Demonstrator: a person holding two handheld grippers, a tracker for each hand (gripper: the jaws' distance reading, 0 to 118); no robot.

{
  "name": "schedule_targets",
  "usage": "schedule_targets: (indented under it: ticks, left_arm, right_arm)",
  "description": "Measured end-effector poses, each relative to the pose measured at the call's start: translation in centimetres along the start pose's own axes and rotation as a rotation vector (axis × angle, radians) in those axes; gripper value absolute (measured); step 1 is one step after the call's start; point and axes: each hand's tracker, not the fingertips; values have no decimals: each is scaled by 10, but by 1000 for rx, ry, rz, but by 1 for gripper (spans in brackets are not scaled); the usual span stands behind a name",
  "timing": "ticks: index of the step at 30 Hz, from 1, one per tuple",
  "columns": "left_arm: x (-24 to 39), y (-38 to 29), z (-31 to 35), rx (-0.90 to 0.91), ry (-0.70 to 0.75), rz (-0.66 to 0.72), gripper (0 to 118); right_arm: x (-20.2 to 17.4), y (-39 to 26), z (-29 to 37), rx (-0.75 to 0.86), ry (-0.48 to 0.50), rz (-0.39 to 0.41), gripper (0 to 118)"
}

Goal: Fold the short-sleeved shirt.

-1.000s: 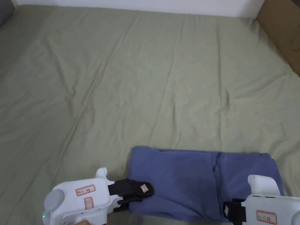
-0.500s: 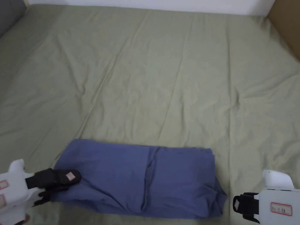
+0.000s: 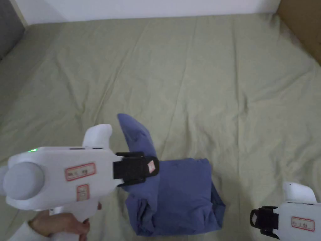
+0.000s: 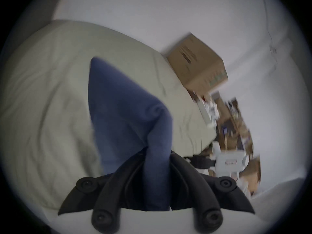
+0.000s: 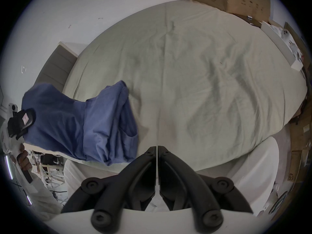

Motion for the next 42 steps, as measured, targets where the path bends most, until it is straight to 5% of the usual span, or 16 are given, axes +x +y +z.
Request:
schedule_targets:
  ticks: [4,5,6,7,8,9,18,20,22,23,35,42]
  left_arm:
    - [32,-11,-84,-248,-13,-143,16]
    - [37,-17,-104,-314,-6,-188,28]
    - [41,-24,-119,-345,6,-190,54]
    - [43,-29,-128,-364,13,-197,97]
    - [45,-32,-134,-355,35,-183,114]
    - [41,-33,-135,-327,37,-163,117]
    - [-15,-6,-60,-46,90,185,106]
    - [-26,-12,-56,-45,174,170,75]
    - [-32,-23,-68,-92,243,174,22]
    - [-33,-30,-77,-124,247,185,15]
    - [26,-46,-125,-224,175,-14,15]
    - [29,-58,-137,-260,107,54,15]
  right_arm:
    - [28,-3,8,22,-9,-75,2]
    - [35,-5,10,29,-15,-100,2]
    - [42,-6,13,32,-20,-122,2]
    - [50,-7,15,31,-25,-139,2]
    - [57,-9,18,34,-33,-159,2]
    - [63,-10,21,37,-40,-174,1]
    - [88,-19,19,32,-57,-239,2]
    - [86,-19,15,28,-44,-245,2]
    - [81,-18,11,16,-33,-230,2]
    - [79,-17,9,13,-31,-218,2]
    - [76,-15,7,-5,-38,-177,2]
    - [60,-13,4,-20,-46,-131,2]
